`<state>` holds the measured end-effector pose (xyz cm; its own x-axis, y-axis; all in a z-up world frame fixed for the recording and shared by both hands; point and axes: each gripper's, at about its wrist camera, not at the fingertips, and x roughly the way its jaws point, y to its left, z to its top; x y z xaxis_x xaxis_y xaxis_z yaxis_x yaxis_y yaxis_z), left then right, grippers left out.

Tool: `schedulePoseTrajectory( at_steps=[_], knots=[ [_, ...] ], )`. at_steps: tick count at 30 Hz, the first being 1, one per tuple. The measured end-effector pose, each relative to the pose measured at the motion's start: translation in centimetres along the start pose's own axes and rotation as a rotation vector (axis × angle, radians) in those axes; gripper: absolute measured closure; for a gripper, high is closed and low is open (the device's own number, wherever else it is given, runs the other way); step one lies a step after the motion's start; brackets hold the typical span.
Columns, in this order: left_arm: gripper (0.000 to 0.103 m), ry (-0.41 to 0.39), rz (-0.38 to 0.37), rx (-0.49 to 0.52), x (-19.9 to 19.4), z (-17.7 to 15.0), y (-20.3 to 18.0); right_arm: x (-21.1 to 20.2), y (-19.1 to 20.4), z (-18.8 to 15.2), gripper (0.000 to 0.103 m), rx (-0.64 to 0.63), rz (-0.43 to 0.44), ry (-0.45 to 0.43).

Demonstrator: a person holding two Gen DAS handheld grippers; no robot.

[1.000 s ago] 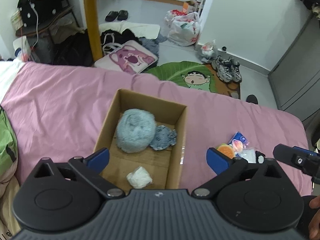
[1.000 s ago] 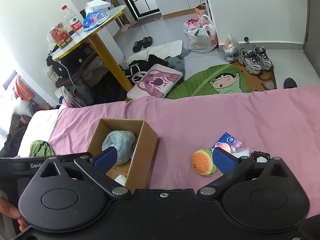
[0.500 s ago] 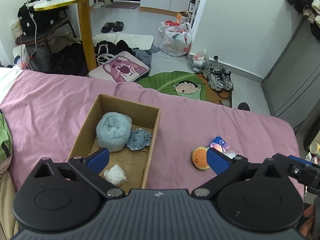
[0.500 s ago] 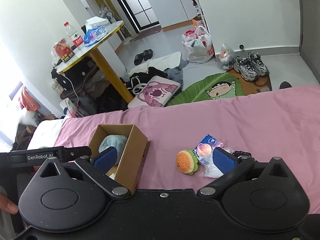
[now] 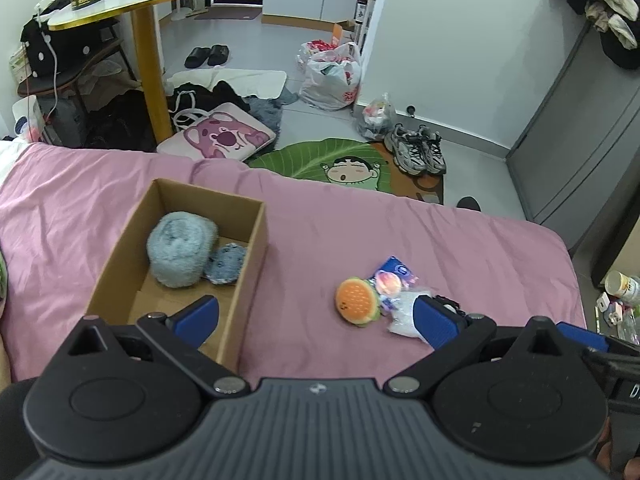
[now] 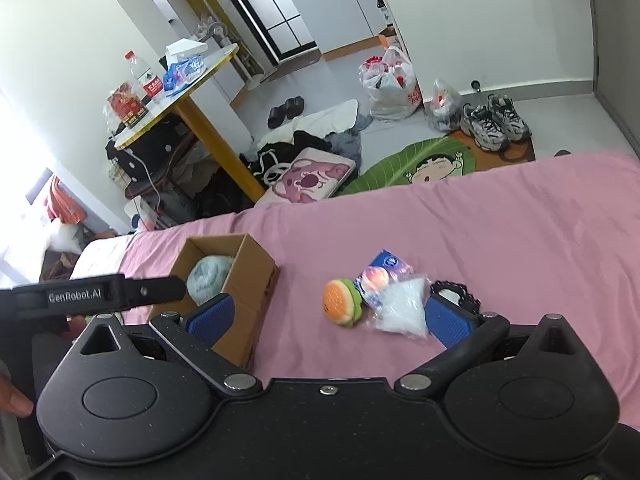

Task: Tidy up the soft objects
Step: 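Grasp the clear bubble-stuffing bag with the left gripper while the right gripper grasps the black lace cloth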

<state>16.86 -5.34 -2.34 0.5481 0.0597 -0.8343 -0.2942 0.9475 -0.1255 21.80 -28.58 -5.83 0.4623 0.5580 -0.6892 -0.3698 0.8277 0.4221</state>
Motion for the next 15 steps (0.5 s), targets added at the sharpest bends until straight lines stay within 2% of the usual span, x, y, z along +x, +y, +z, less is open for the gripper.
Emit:
schedulePoseTrajectory(
  at_steps=[8, 15],
  knots=[
    [0.001, -0.017, 0.014, 0.011, 0.2, -0.5, -2.6, -0.9, -2.8, -0.7, 0.001, 0.033, 0.029, 0.001],
    [0.001, 0.025, 0.047, 0.034, 1.3, -1.3, -4.9, -1.2, -5.0, -1.0, 0.001, 0.071, 0.039, 0.015]
  ],
)
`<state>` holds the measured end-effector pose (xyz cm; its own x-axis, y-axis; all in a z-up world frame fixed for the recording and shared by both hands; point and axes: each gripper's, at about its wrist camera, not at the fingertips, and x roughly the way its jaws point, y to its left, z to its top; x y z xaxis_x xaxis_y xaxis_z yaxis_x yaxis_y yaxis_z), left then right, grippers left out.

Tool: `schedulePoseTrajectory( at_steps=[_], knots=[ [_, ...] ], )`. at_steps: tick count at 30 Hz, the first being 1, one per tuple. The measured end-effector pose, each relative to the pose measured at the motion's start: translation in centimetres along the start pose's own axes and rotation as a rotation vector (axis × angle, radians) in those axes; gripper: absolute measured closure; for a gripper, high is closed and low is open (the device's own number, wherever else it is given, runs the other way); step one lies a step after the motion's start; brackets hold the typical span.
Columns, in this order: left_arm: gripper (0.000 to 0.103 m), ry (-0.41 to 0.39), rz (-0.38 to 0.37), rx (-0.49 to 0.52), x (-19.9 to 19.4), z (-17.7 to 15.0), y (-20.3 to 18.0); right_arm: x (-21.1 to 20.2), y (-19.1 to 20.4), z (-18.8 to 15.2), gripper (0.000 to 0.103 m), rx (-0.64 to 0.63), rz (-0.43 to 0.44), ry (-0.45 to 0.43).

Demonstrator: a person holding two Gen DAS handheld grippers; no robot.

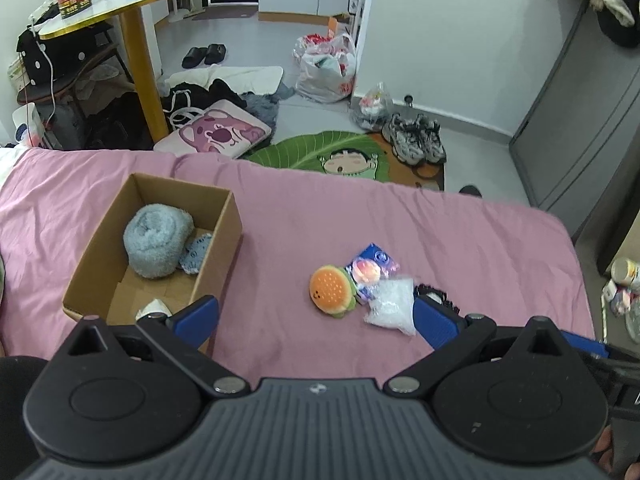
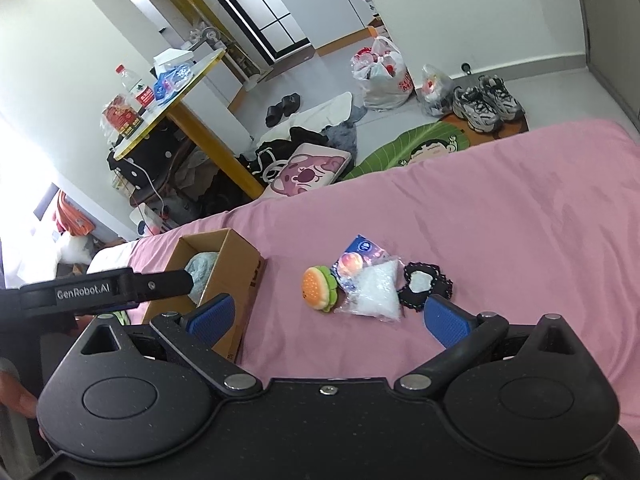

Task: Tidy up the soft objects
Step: 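Grasp the clear bubble-stuffing bag with the left gripper while the right gripper grasps the black lace cloth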

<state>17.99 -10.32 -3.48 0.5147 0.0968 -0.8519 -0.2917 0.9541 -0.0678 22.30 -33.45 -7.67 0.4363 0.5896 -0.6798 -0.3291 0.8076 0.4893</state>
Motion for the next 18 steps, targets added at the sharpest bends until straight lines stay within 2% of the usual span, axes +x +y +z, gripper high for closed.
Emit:
schedulePoseTrajectory(
  at_steps=[8, 18],
  knots=[
    [0.001, 0.03, 0.033, 0.018, 1.2, -0.7, -2.2, 0.5, -2.1, 0.0, 0.004, 0.035, -0.012, 0.027],
    [0.001, 0.07, 0.019, 0.025, 3.4, -0.6, -4.3, 1.9, -5.2, 0.0, 0.016, 0.123, -0.016, 0.06]
  ],
)
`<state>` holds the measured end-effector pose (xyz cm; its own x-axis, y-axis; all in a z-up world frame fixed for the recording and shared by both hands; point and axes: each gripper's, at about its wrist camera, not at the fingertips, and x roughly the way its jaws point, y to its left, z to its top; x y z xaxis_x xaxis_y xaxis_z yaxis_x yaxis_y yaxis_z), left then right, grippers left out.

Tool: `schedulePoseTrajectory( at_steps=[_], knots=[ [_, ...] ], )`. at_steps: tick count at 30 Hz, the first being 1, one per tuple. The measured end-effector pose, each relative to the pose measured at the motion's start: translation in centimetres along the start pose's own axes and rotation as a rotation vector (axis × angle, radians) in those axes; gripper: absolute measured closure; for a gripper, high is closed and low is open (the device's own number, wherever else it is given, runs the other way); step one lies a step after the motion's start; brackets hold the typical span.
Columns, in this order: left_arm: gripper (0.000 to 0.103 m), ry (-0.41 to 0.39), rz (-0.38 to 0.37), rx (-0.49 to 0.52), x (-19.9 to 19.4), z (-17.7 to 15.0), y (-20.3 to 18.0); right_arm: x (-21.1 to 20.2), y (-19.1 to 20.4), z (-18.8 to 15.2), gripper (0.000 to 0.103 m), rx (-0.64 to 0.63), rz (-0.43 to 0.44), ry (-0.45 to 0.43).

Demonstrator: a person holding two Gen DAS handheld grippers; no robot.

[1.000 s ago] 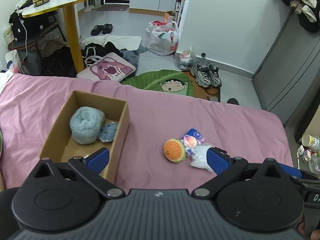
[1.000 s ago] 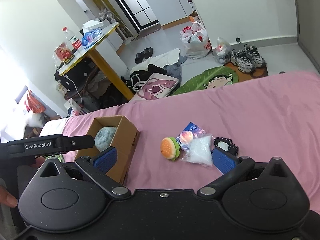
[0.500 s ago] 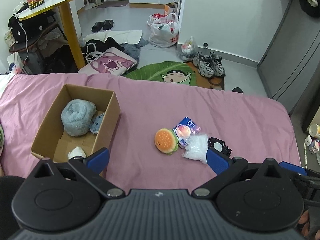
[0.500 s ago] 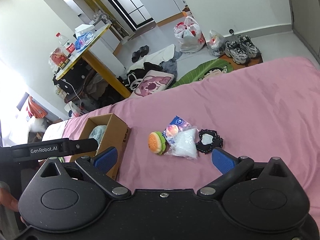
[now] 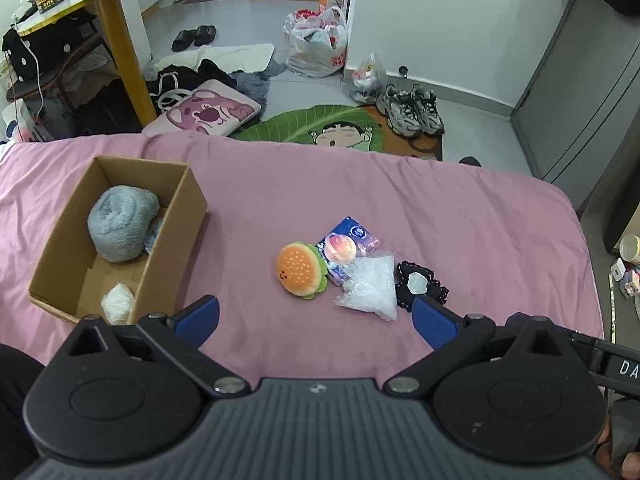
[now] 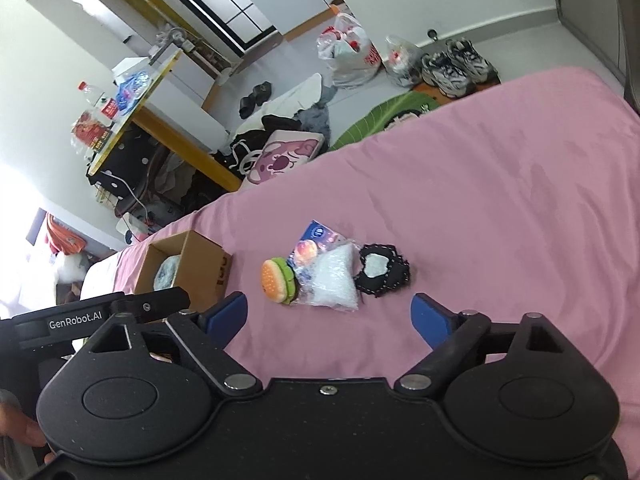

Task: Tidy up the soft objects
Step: 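Grasp the clear bubble-stuffing bag with the left gripper while the right gripper grasps the black lace cloth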

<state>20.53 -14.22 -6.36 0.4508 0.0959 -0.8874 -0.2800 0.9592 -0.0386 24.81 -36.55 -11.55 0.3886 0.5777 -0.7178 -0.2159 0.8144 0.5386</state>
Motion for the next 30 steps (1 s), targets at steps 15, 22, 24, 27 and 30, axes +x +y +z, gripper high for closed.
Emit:
schedulePoseTrajectory(
  at_steps=[15, 22, 24, 27, 30],
  knots=[
    [0.005, 0.101, -0.045, 0.027, 5.5, 0.2, -2.9, 3.3, -3.9, 0.6, 0.031, 0.081, -0.013, 0.069],
    [0.017, 0.136, -0.071, -0.003, 8.4, 0.7, -3.5, 5.6, -5.4, 0.9, 0.045, 0.117, 0.005, 0.12],
    [0.027, 0.154, -0.07, -0.015, 9.7, 0.8, -3.4, 6.2, -5.8, 0.9, 0.045, 0.123, 0.024, 0.119],
    [0.034, 0.178, -0.072, -0.024, 11.3, 0.9, -3.4, 7.0, -6.7, 1.2, 0.045, 0.141, 0.082, 0.12],
    [0.034, 0.203, -0.076, -0.034, 12.9, 1.0, -3.3, 7.7, -7.1, 1.7, 0.046, 0.164, 0.08, 0.127]
  ],
)
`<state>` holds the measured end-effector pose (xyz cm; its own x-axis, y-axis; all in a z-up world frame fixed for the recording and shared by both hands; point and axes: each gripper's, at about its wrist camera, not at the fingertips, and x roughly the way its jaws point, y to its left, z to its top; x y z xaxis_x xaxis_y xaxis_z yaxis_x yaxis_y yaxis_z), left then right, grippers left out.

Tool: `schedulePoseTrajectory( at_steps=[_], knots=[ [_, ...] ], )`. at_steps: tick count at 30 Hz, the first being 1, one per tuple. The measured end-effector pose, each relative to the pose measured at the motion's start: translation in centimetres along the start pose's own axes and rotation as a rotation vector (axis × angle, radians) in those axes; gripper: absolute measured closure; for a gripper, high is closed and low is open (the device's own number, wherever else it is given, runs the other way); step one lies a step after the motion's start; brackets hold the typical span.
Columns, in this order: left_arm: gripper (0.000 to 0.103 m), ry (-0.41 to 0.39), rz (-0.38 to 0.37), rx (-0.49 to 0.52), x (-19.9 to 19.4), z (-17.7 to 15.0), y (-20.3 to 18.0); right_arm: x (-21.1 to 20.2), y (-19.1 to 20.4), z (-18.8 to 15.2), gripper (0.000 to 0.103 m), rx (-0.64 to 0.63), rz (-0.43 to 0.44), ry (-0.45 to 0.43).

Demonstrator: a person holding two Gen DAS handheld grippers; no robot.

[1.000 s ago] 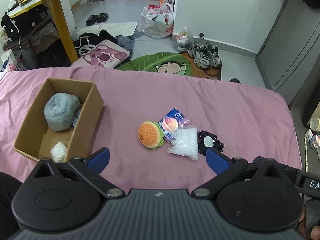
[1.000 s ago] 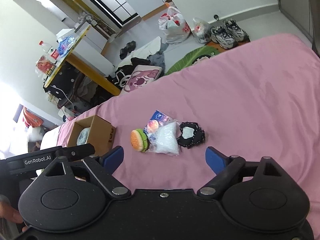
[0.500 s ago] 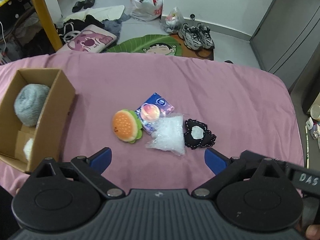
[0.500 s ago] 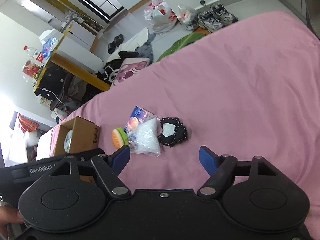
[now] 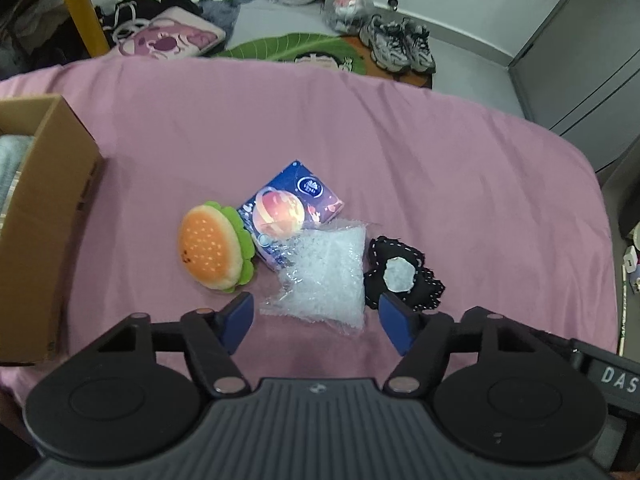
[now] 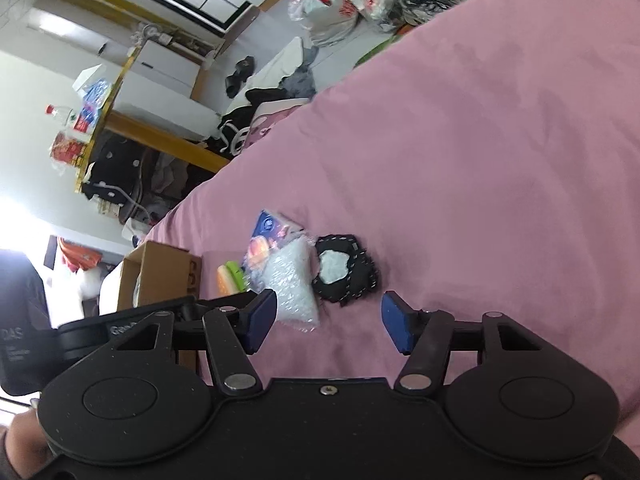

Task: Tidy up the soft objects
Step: 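Grasp the clear bubble-stuffing bag with the left gripper while the right gripper grasps the black lace cloth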

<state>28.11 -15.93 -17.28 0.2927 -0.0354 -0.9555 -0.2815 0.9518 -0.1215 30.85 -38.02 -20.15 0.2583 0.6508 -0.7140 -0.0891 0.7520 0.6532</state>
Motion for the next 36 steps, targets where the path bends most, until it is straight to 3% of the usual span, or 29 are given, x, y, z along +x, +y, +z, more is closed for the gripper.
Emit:
schedulePoseTrajectory(
  at_steps=[11, 21, 27, 32, 36],
  knots=[
    [0.034, 0.037, -0.008, -0.021, 3.7, 0.8, 0.1, 2.3, -0.9, 0.9, 0.054, 0.05, -0.044, 0.039],
    [0.057, 0.034, -0.013, -0.027, 4.2, 0.5, 0.5, 3.6, -1.2, 1.4, 0.056, 0.061, -0.076, 0.062],
    [0.065, 0.033, -0.036, -0.027, 4.1, 0.0, 0.7, 5.0, -0.3, 1.8, 0.056, 0.039, -0.067, 0.067],
    [0.065, 0.027, -0.042, -0.018, 3.9, -0.7, 1.0, 6.5, 0.0, 1.8, 0.063, 0.038, -0.08, 0.107],
    [0.066, 0.026, -0.052, -0.016, 3.7, -1.1, 1.2, 6.3, -0.1, 1.8, 0.075, 0.057, -0.075, 0.113]
  ],
)
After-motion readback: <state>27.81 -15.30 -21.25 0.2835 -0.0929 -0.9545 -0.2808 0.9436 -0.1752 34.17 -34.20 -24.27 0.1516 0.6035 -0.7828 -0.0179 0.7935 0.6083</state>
